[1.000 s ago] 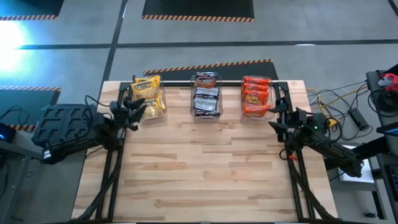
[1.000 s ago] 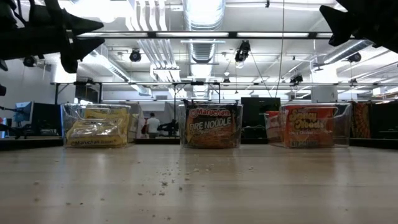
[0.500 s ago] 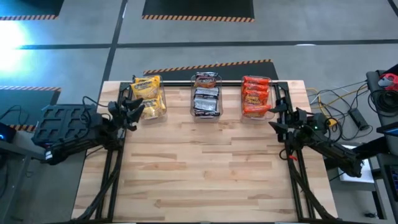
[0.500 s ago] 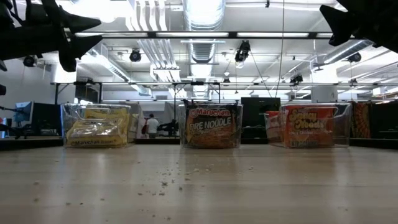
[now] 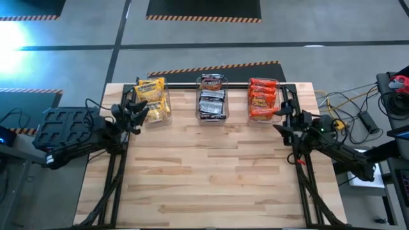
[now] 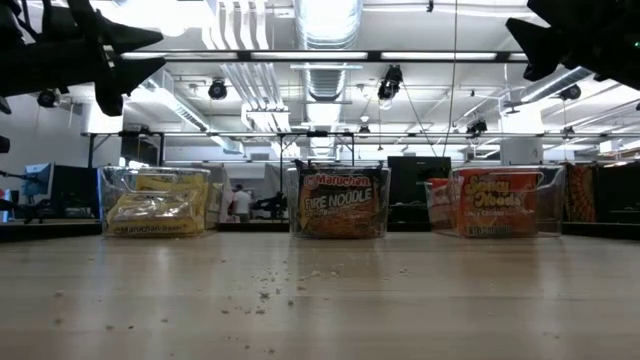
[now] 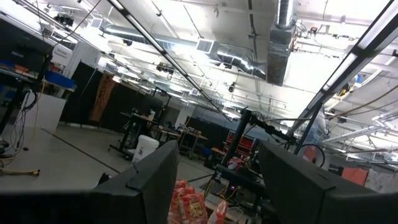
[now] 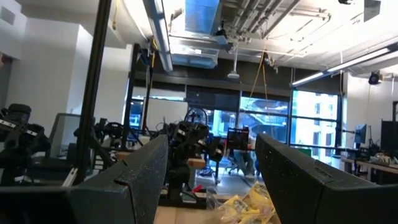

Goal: Sort Maruchan noodles
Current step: Return to Home Position

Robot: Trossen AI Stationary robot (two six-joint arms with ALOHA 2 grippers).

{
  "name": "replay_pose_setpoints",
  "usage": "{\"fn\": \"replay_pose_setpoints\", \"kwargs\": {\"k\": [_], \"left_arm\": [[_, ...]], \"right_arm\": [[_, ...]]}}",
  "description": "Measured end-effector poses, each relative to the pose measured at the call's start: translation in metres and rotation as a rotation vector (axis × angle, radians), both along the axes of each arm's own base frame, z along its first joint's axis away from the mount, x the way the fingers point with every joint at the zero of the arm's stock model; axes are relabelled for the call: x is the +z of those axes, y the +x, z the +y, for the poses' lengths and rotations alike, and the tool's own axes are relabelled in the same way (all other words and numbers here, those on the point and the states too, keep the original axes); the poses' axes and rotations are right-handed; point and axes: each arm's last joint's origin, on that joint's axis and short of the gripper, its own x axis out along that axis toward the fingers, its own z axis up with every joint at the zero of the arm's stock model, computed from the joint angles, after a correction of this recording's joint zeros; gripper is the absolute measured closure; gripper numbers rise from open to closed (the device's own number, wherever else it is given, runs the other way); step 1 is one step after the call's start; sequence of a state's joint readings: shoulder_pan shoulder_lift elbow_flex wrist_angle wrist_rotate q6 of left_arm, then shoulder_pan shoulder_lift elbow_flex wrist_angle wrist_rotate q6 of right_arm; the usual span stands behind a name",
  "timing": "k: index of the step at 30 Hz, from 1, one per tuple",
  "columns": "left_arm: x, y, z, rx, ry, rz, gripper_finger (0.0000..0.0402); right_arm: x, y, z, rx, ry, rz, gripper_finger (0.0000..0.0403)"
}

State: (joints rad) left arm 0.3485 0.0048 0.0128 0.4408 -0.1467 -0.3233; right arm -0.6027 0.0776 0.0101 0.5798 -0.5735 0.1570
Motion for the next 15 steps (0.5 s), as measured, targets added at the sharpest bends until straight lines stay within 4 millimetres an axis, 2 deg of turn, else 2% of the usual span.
{"fn": "replay_pose_setpoints", "kwargs": {"k": [15], "left_arm": [[-0.0006,0.0014,0.0005,0.0,-0.005,0.014,0.0196]], "right_arm": [[-0.0004,0.0005,-0.0003,0.0,0.003,0.005,0.017]]}}
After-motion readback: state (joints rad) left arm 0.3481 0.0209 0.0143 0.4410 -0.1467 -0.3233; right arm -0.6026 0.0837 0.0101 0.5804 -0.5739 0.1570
